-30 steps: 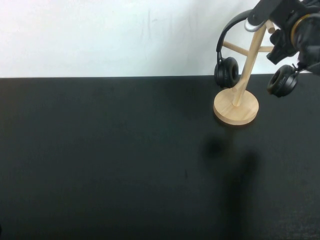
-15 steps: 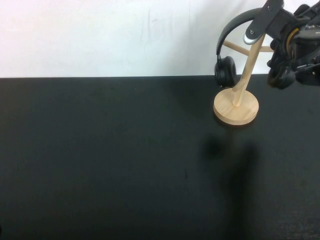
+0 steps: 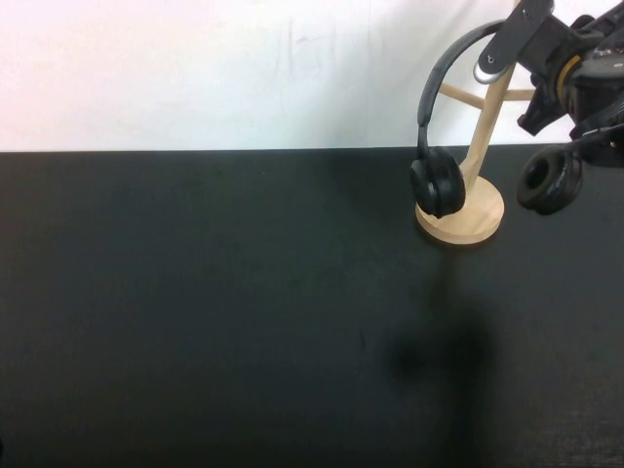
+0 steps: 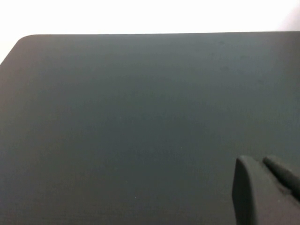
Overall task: Take out the headphones from the headphone stand
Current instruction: Pick up the headphones from the headphone stand, then place the headphones on the table
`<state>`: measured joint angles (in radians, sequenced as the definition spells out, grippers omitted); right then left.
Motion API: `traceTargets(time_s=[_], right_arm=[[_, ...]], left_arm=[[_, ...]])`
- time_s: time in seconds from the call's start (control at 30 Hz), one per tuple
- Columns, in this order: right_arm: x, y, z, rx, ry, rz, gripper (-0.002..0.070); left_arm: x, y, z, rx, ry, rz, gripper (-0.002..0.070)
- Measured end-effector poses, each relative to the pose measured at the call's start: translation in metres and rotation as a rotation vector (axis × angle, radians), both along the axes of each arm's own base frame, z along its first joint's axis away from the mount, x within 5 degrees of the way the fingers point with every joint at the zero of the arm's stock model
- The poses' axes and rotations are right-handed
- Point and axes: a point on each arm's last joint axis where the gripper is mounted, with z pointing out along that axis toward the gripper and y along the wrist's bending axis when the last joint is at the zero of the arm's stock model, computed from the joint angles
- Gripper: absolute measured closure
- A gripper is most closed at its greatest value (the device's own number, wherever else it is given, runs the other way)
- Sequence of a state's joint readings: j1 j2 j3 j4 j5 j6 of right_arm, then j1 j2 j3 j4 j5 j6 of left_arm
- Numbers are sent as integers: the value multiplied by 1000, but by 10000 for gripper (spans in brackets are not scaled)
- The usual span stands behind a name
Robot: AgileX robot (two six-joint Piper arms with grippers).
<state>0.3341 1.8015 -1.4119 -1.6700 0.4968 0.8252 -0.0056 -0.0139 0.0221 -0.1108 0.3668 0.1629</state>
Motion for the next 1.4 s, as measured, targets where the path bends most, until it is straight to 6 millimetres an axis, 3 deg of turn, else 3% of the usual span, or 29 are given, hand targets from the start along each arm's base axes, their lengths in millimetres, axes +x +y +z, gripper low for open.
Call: traceTargets(time_s=[0.2,0.47,0.73,0.87,1.03,1.23,1.4], right_arm=[[-7,-1,13,43,-28,-7,685],[-27,-5,46,114,-82,-22,685],[-51,-10,65,114,-39,-96,685],[-74,-6,78,132,-7,-143,685],[-114,4,99,289,56,-135,685],[-155,23,89,514,368,-139,685],[-164,52,59,672,703,-90,685]], left_arm=[[0,0,0,0,0,0,675],[0,0,0,0,0,0,675],[0,0,0,0,0,0,675],[0,0,0,0,0,0,675],[0,0,0,0,0,0,675],[0,0,0,0,0,0,675],[0,0,0,0,0,0,675]])
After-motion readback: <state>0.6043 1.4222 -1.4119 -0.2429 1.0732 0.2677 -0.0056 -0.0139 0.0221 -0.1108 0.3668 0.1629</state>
